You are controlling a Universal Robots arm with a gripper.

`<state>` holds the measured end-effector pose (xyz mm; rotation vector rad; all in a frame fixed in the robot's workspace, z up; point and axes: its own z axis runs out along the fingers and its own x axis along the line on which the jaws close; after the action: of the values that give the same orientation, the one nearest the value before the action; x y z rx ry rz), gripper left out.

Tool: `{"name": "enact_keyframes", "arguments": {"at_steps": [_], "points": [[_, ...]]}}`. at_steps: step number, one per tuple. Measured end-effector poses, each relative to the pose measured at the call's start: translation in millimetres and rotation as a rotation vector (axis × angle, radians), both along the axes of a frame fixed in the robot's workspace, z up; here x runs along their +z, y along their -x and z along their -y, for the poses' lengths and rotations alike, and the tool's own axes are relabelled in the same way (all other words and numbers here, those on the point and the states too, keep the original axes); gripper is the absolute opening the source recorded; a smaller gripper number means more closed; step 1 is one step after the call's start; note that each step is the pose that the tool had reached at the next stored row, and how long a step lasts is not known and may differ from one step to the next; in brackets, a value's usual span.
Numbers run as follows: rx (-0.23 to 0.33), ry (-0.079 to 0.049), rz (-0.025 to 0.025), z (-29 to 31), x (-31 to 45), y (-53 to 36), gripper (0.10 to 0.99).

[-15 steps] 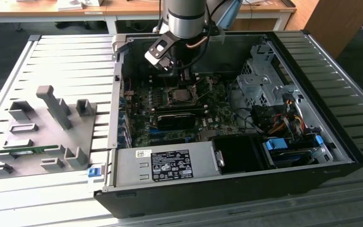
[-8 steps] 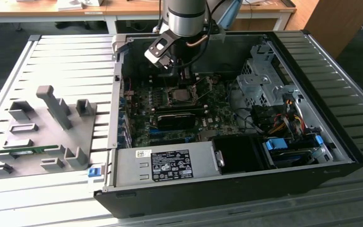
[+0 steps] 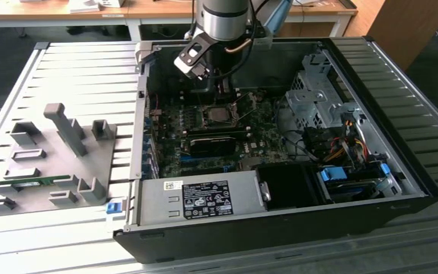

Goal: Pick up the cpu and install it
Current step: 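Close the cpu cover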

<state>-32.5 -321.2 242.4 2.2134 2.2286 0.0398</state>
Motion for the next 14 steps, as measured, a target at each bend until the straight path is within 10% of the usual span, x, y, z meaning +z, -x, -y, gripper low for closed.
{"name": "enact_keyframes", "arguments": {"at_steps": [14], "points": [[0.000, 0.001, -0.0002, -0.6, 23.4, 0.0, 0.106]]}}
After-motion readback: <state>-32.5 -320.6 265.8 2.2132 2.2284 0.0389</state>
